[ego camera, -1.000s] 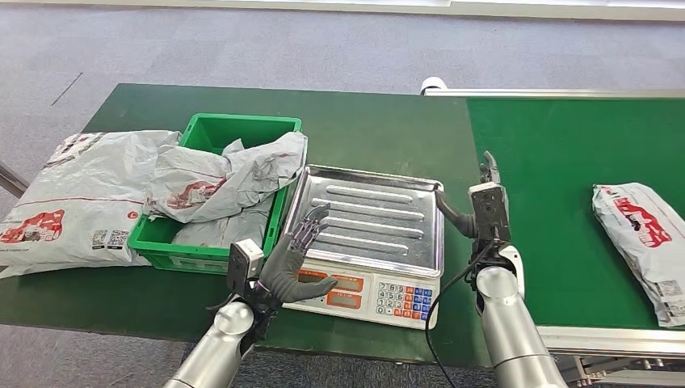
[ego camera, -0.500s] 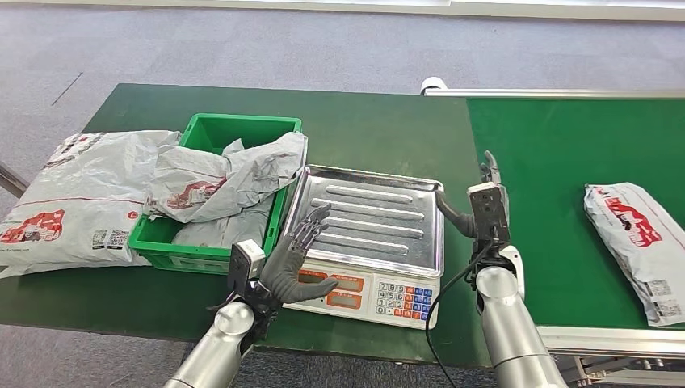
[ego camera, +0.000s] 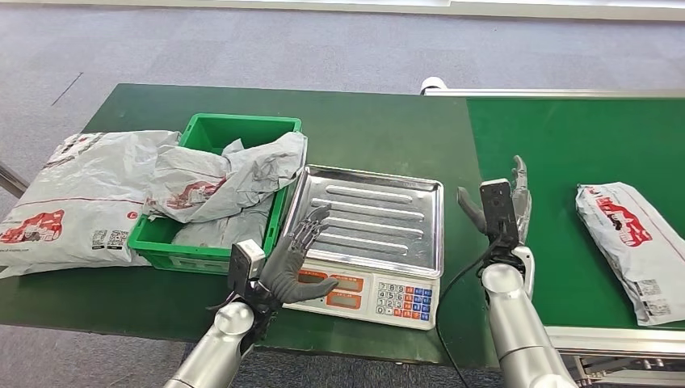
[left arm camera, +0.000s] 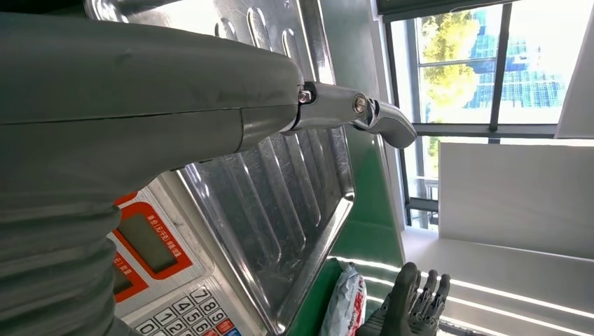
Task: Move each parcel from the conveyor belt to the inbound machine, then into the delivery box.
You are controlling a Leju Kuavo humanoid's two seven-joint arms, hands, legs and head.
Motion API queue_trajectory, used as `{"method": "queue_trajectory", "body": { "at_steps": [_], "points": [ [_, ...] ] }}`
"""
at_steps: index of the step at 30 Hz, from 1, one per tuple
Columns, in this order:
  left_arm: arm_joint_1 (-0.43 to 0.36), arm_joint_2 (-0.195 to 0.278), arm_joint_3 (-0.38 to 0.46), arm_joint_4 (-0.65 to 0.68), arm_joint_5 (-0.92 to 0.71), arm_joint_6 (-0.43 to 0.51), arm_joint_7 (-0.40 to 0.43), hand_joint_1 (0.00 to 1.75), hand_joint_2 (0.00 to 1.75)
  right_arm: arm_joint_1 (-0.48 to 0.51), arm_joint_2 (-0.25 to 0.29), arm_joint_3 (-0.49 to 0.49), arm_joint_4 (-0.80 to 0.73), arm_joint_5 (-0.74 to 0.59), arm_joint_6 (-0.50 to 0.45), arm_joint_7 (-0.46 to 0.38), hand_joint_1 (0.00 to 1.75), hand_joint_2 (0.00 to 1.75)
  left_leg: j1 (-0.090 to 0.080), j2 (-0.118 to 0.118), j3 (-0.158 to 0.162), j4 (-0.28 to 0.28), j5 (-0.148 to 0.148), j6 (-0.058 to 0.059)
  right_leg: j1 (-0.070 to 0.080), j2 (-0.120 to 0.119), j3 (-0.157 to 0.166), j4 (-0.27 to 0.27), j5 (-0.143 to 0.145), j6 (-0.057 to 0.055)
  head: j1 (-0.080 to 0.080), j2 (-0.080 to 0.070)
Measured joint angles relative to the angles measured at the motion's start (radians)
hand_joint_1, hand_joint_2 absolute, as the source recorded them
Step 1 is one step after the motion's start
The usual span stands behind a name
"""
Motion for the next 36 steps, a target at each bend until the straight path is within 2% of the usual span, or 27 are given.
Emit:
{"method": "queue_trajectory", "body": {
  "at_steps": [7, 10, 14, 18, 21, 25, 28, 36],
  "points": [
    [0.001, 0.0, 0.0, -0.005, 0.0, -0.002, 0.015, 0.0, 1.75, -0.048, -0.054, -0.076, 0.14, 0.197, -0.186, 0.114, 0.0, 1.75, -0.001, -0.001, 0.0, 0.0, 0.0, 0.0, -0.001, -0.001, 0.0, 0.0, 0.0, 0.0, 0.0, 0.0],
    [0.003, 0.0, 0.0, -0.012, 0.0, -0.003, 0.022, 0.0, 1.75, -0.063, -0.077, -0.123, 0.201, 0.305, -0.239, 0.173, 0.0, 1.75, -0.001, -0.001, 0.0, 0.0, 0.0, 0.001, -0.001, -0.001, 0.0, 0.0, 0.0, 0.0, 0.0, 0.0],
    [0.005, 0.0, 0.0, -0.02, 0.0, -0.004, 0.029, 0.0, 1.75, -0.071, -0.091, -0.168, 0.244, 0.429, -0.247, 0.243, 0.0, 1.75, -0.001, -0.001, 0.0, 0.0, -0.001, 0.001, -0.001, 0.0, 0.0, 0.0, 0.0, 0.0, 0.0, 0.0],
    [0.013, 0.0, 0.0, -0.038, 0.0, -0.005, 0.042, 0.0, 1.75, -0.071, -0.092, -0.249, 0.252, 0.696, -0.247, 0.367, 0.0, 1.75, -0.001, -0.001, 0.0, 0.0, -0.001, 0.001, -0.001, -0.001, 0.0, 0.0, 0.0, 0.0, 0.0, 0.0],
    [0.021, 0.0, 0.0, -0.054, 0.0, -0.006, 0.054, 0.0, 1.75, -0.07, -0.092, -0.346, 0.252, 0.846, -0.248, 0.414, 0.0, 1.75, -0.001, -0.001, 0.0, 0.0, -0.001, 0.001, -0.001, -0.001, 0.0, 0.0, 0.0, 0.0, 0.0, 0.0],
    [0.031, 0.0, 0.005, -0.072, 0.0, -0.01, 0.064, 0.0, 1.75, -0.07, -0.093, -0.46, 0.261, 0.929, -0.248, 0.464, 0.0, 1.75, -0.001, -0.001, -0.001, 0.0, -0.001, 0.001, -0.001, -0.001, 0.0, 0.0, 0.0, 0.001, 0.0, 0.0],
    [0.035, 0.0, 0.007, -0.081, 0.0, -0.013, 0.067, 0.0, 1.75, -0.074, -0.098, -0.506, 0.288, 0.961, -0.248, 0.496, 0.0, 1.75, -0.001, -0.001, -0.001, 0.0, -0.001, 0.001, -0.001, -0.001, 0.0, 0.0, 0.0, 0.001, 0.0, 0.0],
    [0.054, 0.0, 0.022, -0.113, -0.003, -0.016, 0.077, 0.0, 1.75, -0.095, -0.136, -0.511, 0.39, 1.085, -0.248, 0.669, 0.0, 1.75, -0.001, -0.001, -0.001, 0.0, -0.001, 0.001, -0.001, -0.001, 0.0, 0.0, 0.0, 0.001, 0.0, 0.0]
  ]
}}
